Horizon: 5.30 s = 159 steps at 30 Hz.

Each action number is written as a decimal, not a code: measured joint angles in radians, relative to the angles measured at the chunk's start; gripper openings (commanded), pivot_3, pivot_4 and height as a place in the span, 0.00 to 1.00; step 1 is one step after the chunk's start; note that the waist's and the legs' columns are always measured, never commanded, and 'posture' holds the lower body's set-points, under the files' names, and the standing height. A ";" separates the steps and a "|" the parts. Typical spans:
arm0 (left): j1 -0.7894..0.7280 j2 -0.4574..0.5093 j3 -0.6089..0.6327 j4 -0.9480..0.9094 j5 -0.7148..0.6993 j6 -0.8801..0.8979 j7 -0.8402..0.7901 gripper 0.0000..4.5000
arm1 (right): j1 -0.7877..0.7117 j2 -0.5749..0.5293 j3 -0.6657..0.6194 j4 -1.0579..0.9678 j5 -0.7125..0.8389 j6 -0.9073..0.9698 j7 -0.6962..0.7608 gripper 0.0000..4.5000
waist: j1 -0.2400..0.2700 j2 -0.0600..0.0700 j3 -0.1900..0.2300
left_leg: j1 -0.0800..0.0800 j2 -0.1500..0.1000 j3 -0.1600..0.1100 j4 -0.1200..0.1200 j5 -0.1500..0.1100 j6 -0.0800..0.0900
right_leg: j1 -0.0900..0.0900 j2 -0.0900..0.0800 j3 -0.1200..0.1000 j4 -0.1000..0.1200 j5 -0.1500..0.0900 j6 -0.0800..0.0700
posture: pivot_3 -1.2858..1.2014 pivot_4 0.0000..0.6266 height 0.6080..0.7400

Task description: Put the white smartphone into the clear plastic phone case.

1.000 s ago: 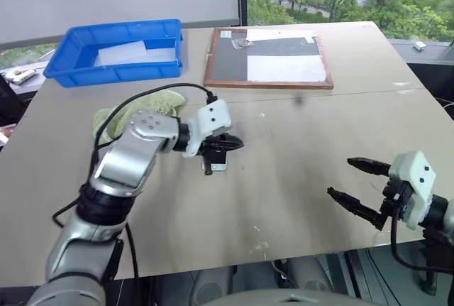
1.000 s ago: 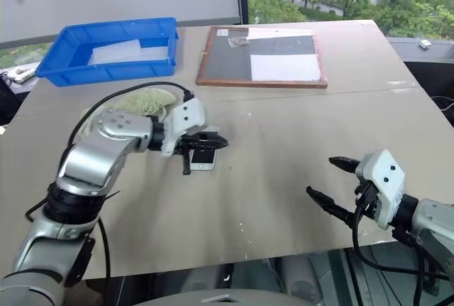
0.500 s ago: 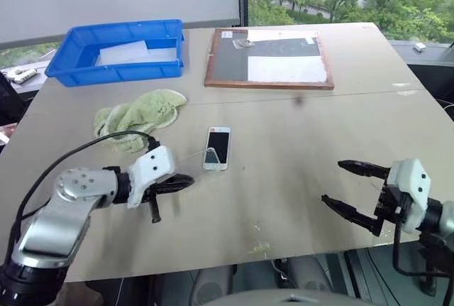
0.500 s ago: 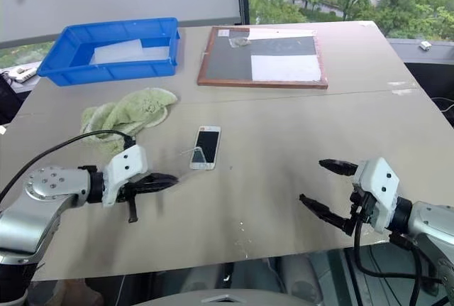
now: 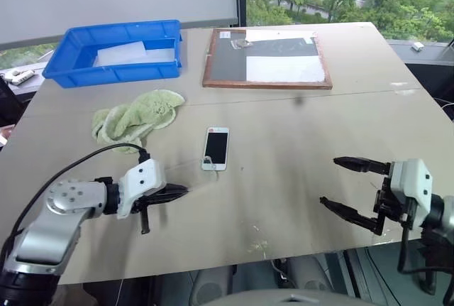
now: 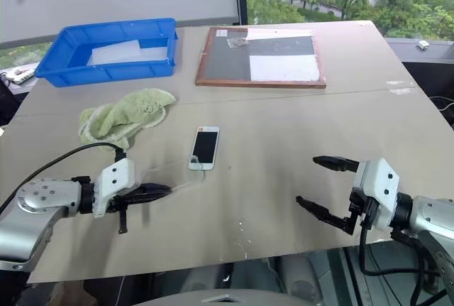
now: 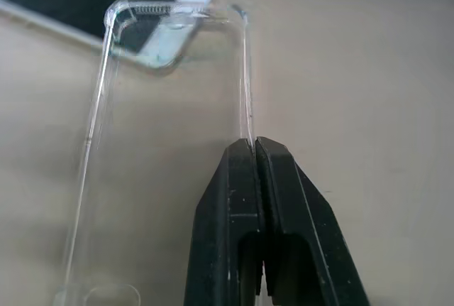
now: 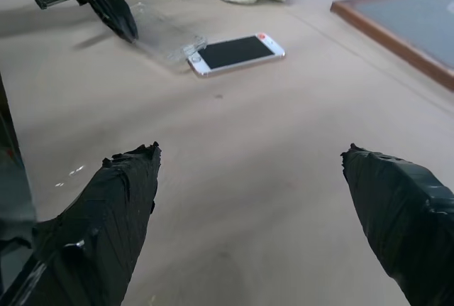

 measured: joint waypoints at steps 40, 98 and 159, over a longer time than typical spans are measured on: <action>-0.747 -0.410 0.042 -0.071 -0.523 1.379 1.124 0.99 | -0.137 -0.001 0.096 0.055 0.016 0.028 -0.030 1.00 | -0.006 -0.003 0.000 | 0.001 -0.003 -0.003 0.003 0.000 0.000 | 0.002 0.000 -0.001 0.003 0.003 0.005 | 0.52 0.24 1.00; -1.129 -0.684 -0.036 0.756 -1.229 1.395 2.128 0.65 | -0.011 -0.001 0.046 -0.042 0.024 0.058 -0.116 1.00 | 0.049 -0.001 -0.006 | -0.004 -0.009 -0.006 0.007 0.000 0.000 | 0.004 -0.005 -0.003 0.000 0.005 0.003 | 0.52 0.24 1.00; -0.407 -0.188 -0.078 0.331 -0.258 0.017 -0.109 0.99 | -0.799 0.778 0.441 0.370 -0.242 1.090 -0.861 1.00 | -0.037 0.000 -0.004 | 0.004 0.001 -0.004 -0.005 0.002 -0.003 | -0.001 0.004 -0.001 0.004 0.000 -0.004 | 0.52 0.24 1.00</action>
